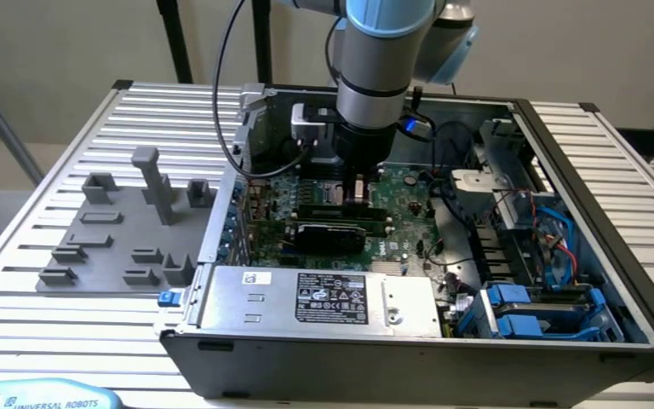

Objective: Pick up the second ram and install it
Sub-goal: 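Insert the second ram into the second slot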

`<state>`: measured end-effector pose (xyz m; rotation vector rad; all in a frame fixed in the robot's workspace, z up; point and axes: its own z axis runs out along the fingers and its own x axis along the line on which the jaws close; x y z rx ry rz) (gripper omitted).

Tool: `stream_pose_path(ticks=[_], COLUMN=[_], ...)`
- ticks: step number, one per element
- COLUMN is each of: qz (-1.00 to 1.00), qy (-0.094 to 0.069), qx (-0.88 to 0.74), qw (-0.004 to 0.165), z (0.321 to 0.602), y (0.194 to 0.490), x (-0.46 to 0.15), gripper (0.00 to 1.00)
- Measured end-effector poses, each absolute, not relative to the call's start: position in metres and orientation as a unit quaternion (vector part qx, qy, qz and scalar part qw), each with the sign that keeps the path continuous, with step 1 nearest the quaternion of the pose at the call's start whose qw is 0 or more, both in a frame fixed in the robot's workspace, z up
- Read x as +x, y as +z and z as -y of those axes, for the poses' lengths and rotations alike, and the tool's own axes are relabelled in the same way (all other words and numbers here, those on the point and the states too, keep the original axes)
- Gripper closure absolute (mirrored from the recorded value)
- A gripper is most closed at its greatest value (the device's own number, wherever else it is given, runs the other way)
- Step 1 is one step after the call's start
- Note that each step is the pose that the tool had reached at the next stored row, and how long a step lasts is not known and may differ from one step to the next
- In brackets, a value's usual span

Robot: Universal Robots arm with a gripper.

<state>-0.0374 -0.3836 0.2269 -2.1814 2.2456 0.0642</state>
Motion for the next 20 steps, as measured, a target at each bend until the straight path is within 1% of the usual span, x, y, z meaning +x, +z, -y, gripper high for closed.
stream_pose_path(ticks=[20], qz=[-0.725], qy=[0.021], qx=[-0.688], qw=[0.005], z=[0.3836], y=[0.2269], x=[-0.0374], gripper=[0.87])
